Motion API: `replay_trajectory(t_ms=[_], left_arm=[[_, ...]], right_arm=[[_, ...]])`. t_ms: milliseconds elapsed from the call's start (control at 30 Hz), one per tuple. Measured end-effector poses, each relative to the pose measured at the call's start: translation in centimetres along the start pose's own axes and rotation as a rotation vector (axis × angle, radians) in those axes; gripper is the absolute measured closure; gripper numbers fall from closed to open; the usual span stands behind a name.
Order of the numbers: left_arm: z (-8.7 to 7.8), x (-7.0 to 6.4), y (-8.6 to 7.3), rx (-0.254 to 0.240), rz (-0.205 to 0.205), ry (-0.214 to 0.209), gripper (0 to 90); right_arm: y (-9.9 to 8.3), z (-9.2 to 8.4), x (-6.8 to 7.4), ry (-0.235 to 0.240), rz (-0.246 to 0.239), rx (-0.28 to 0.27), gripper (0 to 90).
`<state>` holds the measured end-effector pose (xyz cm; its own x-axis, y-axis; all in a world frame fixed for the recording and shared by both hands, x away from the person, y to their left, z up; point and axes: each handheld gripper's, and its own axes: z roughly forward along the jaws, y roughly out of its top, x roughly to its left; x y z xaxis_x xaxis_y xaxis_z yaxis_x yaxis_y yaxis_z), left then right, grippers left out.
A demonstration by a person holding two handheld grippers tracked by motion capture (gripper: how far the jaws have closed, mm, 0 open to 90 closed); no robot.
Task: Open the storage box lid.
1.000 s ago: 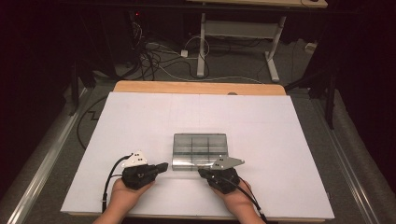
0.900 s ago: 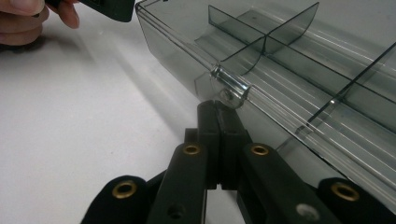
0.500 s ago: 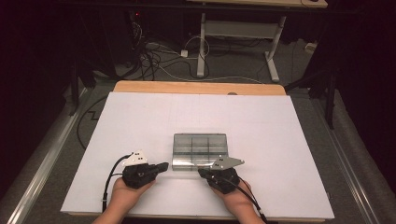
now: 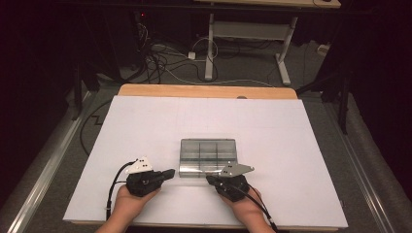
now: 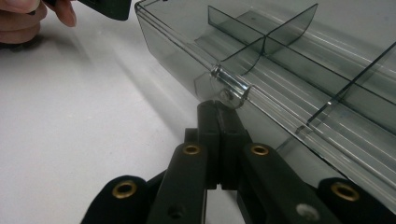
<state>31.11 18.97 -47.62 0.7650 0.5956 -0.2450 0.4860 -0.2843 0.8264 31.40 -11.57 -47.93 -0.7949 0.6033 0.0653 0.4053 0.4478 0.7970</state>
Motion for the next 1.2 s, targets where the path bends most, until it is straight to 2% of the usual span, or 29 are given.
replay_trajectory(t_ms=[533,1200], left_arm=[[0.10,-0.13,0.11,-0.002,0.003,-0.006,87.6],[-0.08,0.01,0.23,-0.013,-0.008,0.008,87.5]], right_arm=[[-0.05,-0.26,-0.06,0.015,0.014,-0.030,90.0],[0.82,-0.71,0.08,0.015,-0.009,-0.065,90.0]])
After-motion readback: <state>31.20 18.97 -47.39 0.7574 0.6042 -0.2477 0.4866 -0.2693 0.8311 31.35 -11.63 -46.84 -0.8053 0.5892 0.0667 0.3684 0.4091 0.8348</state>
